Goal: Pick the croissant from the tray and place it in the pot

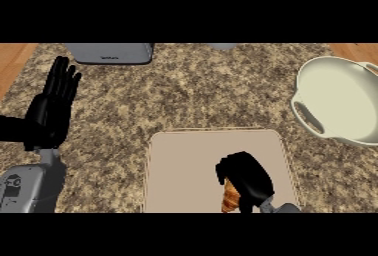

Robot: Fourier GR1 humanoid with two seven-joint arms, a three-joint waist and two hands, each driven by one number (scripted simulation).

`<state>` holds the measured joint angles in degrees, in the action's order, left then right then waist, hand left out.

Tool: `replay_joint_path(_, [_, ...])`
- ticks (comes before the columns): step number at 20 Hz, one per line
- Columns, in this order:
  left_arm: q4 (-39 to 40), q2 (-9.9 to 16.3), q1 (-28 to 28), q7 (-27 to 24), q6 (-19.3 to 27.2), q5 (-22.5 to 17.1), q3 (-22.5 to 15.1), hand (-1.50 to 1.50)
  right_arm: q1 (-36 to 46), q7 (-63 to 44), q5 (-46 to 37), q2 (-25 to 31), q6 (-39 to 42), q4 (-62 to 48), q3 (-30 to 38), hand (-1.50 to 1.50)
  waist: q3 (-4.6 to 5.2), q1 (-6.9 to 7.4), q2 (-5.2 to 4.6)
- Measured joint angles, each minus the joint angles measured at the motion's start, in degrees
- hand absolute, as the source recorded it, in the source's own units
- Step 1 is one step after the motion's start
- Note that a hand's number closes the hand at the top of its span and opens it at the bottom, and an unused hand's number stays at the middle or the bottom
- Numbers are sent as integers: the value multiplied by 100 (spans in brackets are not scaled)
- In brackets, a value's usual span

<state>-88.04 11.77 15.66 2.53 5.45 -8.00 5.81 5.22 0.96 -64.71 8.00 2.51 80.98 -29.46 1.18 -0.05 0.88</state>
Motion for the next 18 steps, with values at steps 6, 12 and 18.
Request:
replay_joint_path(6, [197,13,64,-90,-49,2,90,0,-60,-221,-404,-92,-201,131,5,150,-21,-28,-28])
replay_joint_path(12, [120,-46,71,-121,-121,0,-9,0,896,-1586,-497,-452,-48,-230,817,150,-61,164,-137])
replay_joint_path(18, [116,-119,269,-100,-164,12,-146,0,2423,-3310,-559,-718,-376,-912,1962,150,-106,491,-266])
